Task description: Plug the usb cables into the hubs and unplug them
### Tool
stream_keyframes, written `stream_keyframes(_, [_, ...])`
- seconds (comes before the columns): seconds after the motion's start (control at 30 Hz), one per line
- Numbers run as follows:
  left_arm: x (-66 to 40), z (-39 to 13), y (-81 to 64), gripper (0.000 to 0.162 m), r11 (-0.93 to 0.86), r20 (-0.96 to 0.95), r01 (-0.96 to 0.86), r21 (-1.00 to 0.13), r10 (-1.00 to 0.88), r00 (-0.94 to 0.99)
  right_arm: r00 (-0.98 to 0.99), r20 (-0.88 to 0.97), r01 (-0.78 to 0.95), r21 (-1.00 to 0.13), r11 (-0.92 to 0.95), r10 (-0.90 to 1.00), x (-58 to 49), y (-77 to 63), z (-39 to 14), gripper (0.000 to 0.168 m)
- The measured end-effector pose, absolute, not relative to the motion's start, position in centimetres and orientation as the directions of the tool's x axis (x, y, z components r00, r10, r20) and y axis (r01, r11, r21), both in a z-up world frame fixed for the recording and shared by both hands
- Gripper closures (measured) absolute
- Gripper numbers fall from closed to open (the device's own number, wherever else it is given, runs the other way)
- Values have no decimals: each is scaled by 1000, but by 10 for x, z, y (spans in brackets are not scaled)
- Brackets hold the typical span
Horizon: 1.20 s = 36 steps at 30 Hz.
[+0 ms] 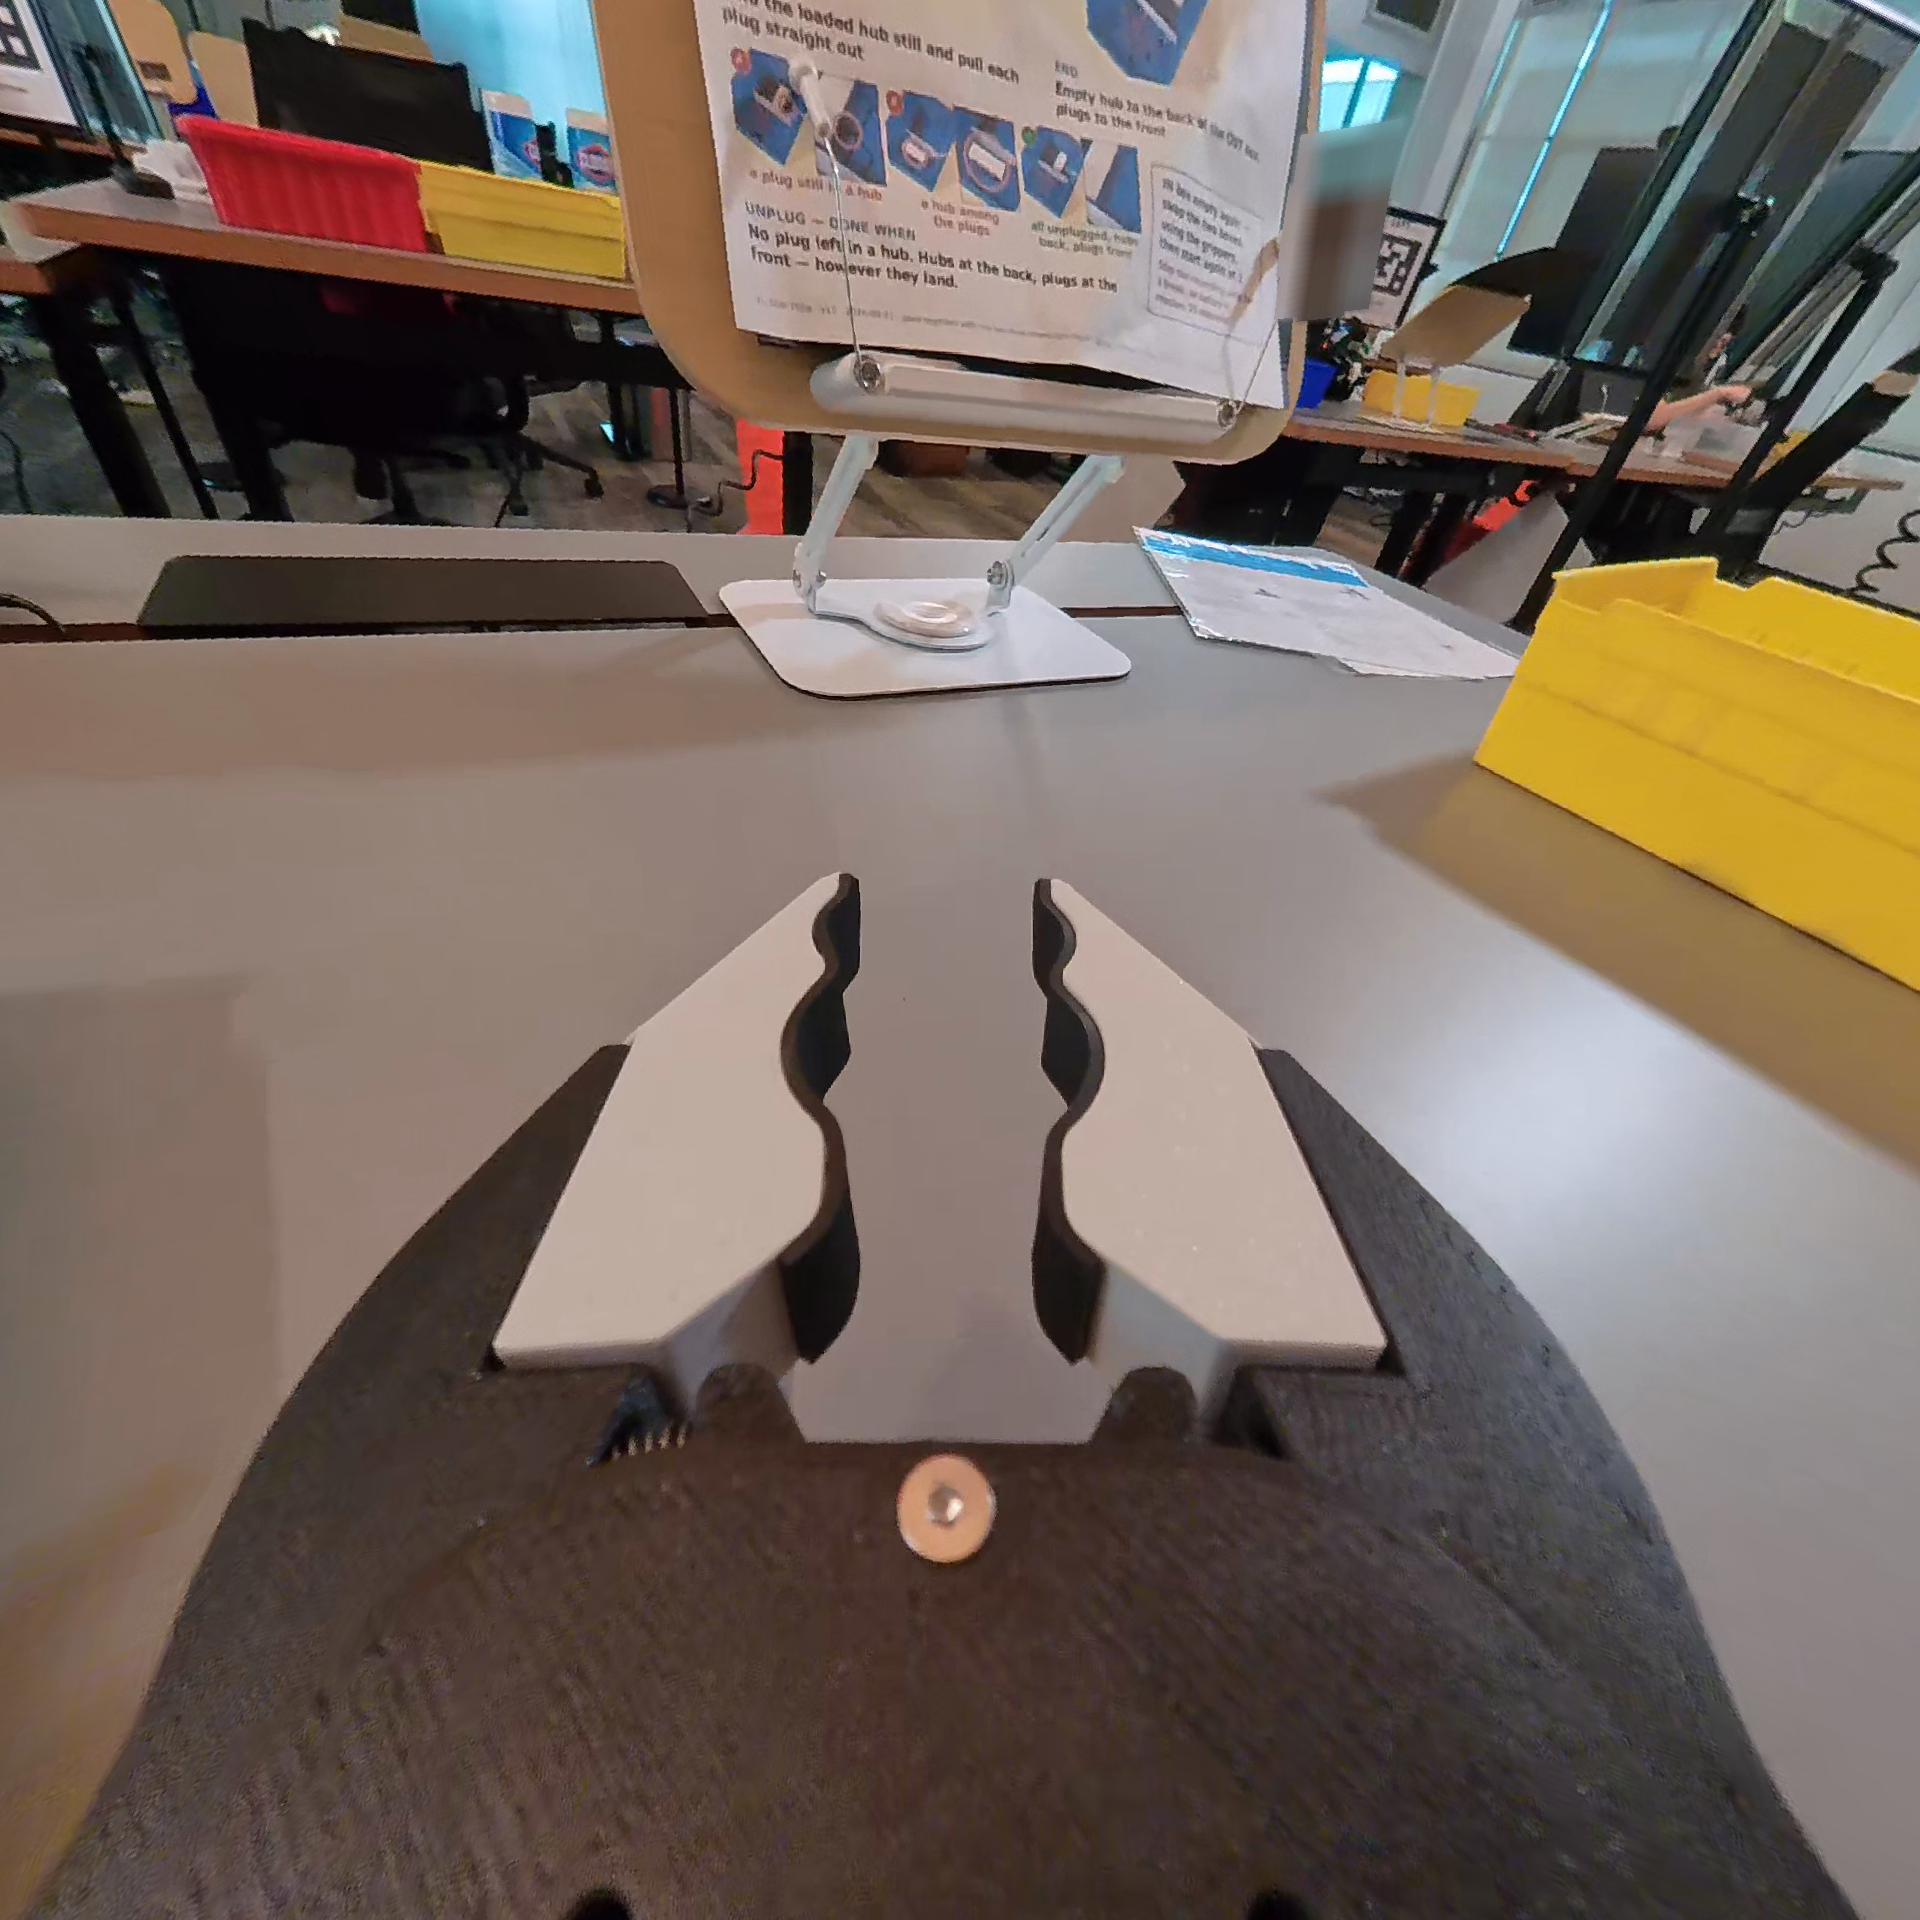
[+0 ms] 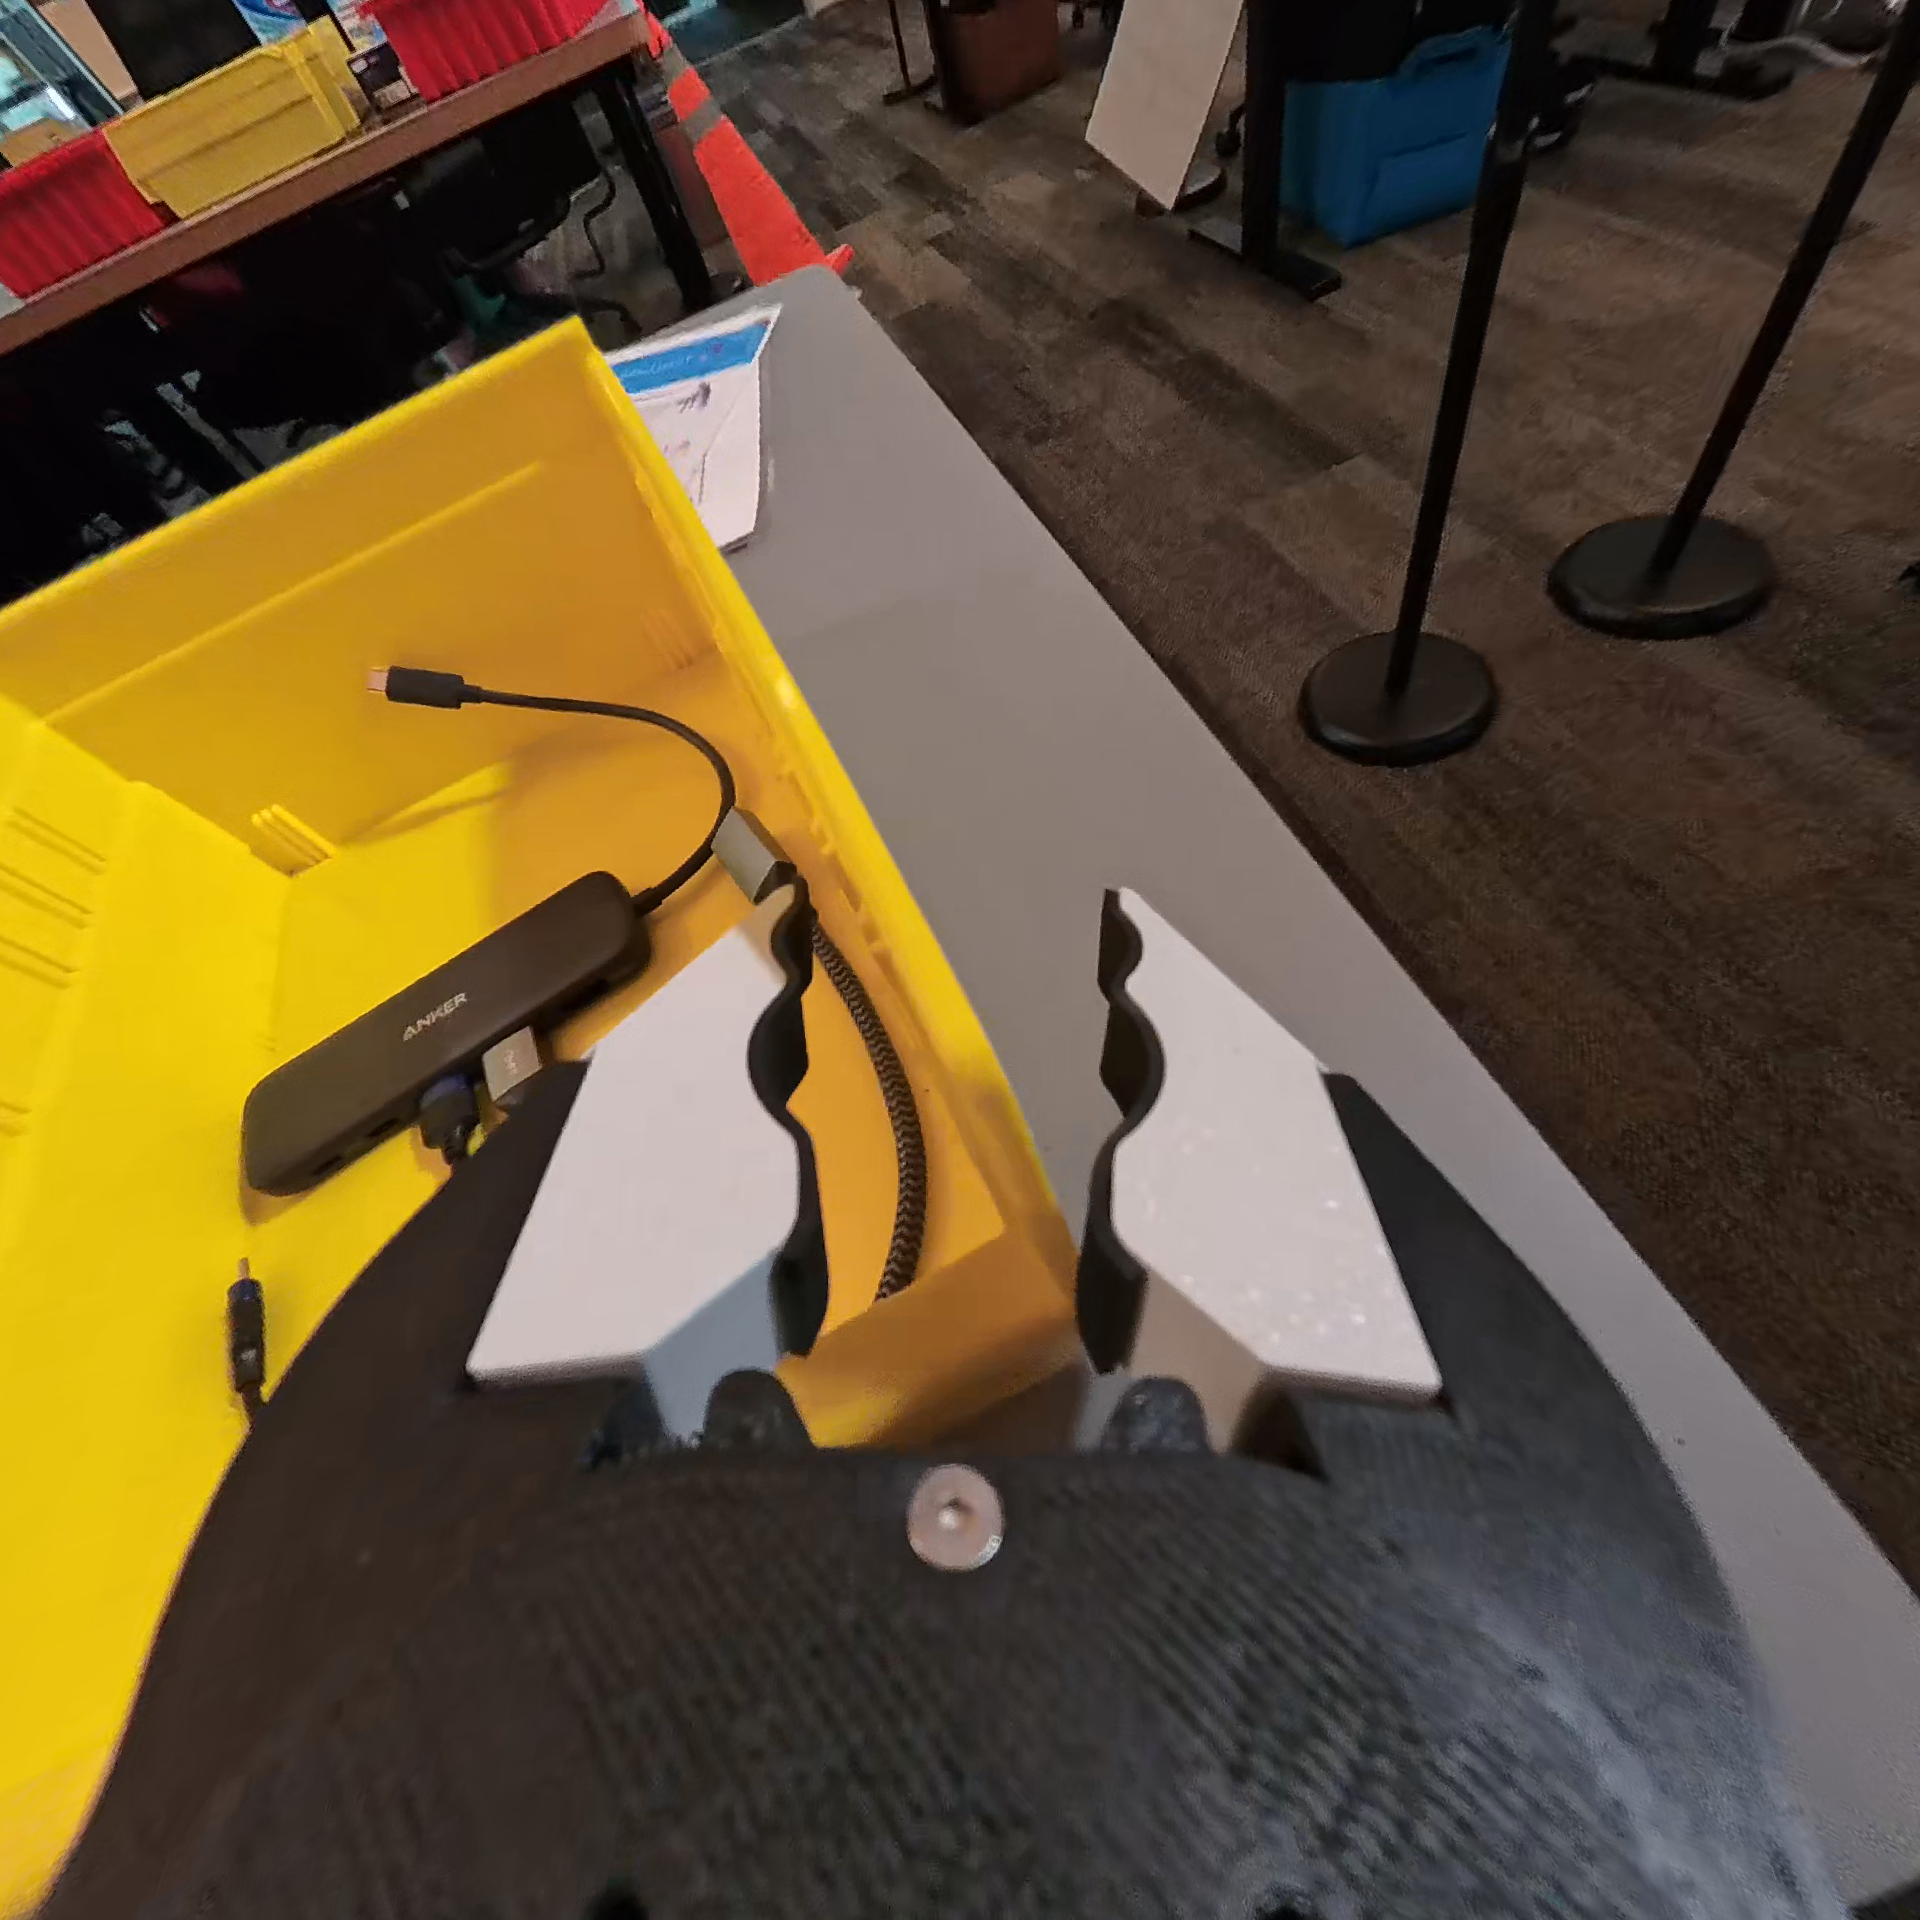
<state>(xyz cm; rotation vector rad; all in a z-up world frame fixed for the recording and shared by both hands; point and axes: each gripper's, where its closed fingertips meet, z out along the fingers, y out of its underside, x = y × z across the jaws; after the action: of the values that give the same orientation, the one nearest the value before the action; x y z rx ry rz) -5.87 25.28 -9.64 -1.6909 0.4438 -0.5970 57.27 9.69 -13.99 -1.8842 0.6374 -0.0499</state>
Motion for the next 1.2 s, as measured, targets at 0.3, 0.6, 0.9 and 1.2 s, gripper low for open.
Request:
stream_keyframes(0.3, [-57,-96,251,131,-183,121,13,-983,-592,797,891,-372,-441,-848,-295,-262,541,106,-134,152])
stream_keyframes(0.6, [-57,-96,252,132,-182,119,12,-983,-590,798,887,-429,-463,-827,-320,-172,515,117,-129,160])
stream_keyframes(0.9, [-56,-96,253,128,-205,167,52,-977,-592,789,798,-597,-601,-779,-180,-83,508,120,-103,160])
stream_keyframes(1.2, [-54,-96,253,128,-195,148,38,-980,-591,793,779,-605,-626,-765,-151,-164,527,111,-112,160])
